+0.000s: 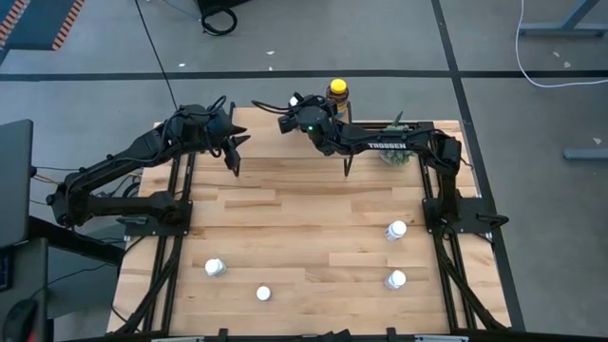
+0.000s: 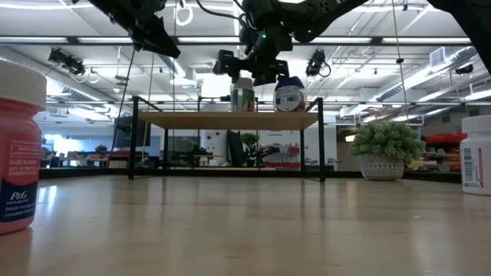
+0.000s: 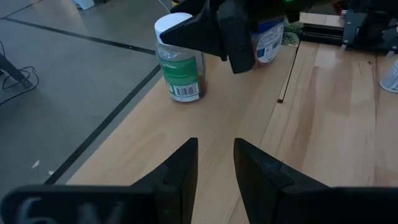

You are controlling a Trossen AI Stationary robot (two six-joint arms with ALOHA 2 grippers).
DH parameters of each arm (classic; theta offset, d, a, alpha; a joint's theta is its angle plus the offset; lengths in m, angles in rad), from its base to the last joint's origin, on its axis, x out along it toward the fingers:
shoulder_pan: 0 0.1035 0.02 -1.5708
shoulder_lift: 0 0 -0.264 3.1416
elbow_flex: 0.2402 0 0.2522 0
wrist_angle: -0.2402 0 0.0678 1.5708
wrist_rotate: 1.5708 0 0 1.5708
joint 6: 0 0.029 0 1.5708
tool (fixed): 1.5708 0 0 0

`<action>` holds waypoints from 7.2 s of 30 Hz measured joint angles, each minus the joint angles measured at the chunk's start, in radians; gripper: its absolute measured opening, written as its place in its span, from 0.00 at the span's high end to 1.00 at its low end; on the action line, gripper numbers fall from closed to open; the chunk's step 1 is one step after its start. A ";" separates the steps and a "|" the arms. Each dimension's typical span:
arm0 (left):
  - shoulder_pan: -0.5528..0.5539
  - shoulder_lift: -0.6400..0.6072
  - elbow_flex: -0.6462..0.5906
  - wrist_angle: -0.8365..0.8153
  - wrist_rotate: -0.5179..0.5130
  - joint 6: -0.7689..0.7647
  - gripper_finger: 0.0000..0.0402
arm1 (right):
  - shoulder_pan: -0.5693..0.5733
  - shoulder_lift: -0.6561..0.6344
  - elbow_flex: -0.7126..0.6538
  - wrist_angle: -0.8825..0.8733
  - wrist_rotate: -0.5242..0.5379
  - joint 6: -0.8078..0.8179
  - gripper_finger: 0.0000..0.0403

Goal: Pick and place medicine bottles onto shelf by color
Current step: Put the green pill bottle on the shelf, then put the pink pill bottle on the shelf

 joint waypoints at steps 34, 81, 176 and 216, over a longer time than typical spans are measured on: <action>0.000 0.000 0.000 -0.053 0.000 -0.003 0.73 | 0.209 0.000 0.000 0.019 0.117 -0.181 0.23; 0.000 -0.052 0.000 -0.178 0.000 0.022 0.73 | 0.247 -0.026 -0.001 -0.173 -0.489 -0.209 0.23; -0.286 -0.201 0.000 -0.005 0.107 -0.130 0.73 | 0.773 0.371 -0.058 0.322 -0.573 -0.088 0.32; -0.286 -0.201 -0.001 -0.042 0.097 -0.129 0.73 | 0.763 0.469 -0.028 0.462 -0.583 -0.088 0.32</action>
